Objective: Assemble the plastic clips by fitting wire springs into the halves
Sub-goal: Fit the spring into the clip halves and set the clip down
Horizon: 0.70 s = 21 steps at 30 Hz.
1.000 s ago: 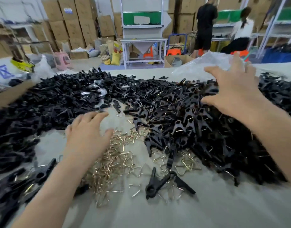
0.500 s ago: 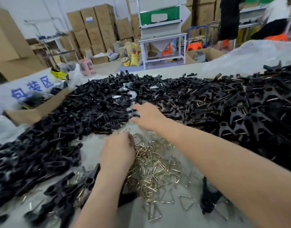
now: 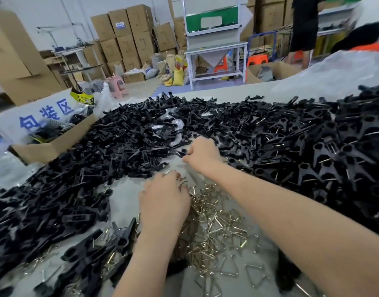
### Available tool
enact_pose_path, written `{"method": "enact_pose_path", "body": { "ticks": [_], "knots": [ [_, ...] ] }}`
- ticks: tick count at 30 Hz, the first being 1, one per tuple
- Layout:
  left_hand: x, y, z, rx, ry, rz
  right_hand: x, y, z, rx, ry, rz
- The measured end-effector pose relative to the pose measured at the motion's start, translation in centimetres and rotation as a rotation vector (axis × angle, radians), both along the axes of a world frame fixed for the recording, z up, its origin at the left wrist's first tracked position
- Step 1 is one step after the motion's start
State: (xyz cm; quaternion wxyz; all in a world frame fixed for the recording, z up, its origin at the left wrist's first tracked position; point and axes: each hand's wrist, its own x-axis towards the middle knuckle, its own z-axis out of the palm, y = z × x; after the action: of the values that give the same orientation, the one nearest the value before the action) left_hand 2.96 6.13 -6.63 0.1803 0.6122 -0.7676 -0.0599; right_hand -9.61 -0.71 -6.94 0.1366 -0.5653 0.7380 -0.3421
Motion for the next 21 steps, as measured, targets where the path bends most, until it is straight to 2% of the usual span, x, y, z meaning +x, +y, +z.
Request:
{"method": "enact_pose_path", "body": {
  "ticks": [2,5,6,9,11,15,21],
  "knots": [
    [-0.5,0.3,0.3,-0.064,0.250,-0.050,-1.5,3.2,1.1,-0.071,-0.152,0.032],
    [-2.1,2.3,1.3,-0.090,0.707,-0.214,-3.4,9.9,2.5,-0.222,-0.167,0.135],
    [-2.8,3.1,1.4,-0.119,0.737,-0.301,-4.2,12.4,2.5,-0.249,-0.160,0.155],
    [-5.1,5.4,0.7,-0.217,0.606,-0.517,-6.5,18.6,1.8,-0.291,-0.168,0.104],
    [-6.2,6.8,0.1,-0.182,0.626,-0.610,-7.9,20.8,1.0,-0.333,-0.249,0.059],
    [-6.6,7.9,0.1,0.116,0.852,-0.502,-8.6,21.4,0.7,-0.349,-0.307,0.053],
    [-6.6,7.7,0.0,0.371,1.170,-0.437,-9.3,21.3,0.4,-0.506,-0.531,-0.061]
  ]
}}
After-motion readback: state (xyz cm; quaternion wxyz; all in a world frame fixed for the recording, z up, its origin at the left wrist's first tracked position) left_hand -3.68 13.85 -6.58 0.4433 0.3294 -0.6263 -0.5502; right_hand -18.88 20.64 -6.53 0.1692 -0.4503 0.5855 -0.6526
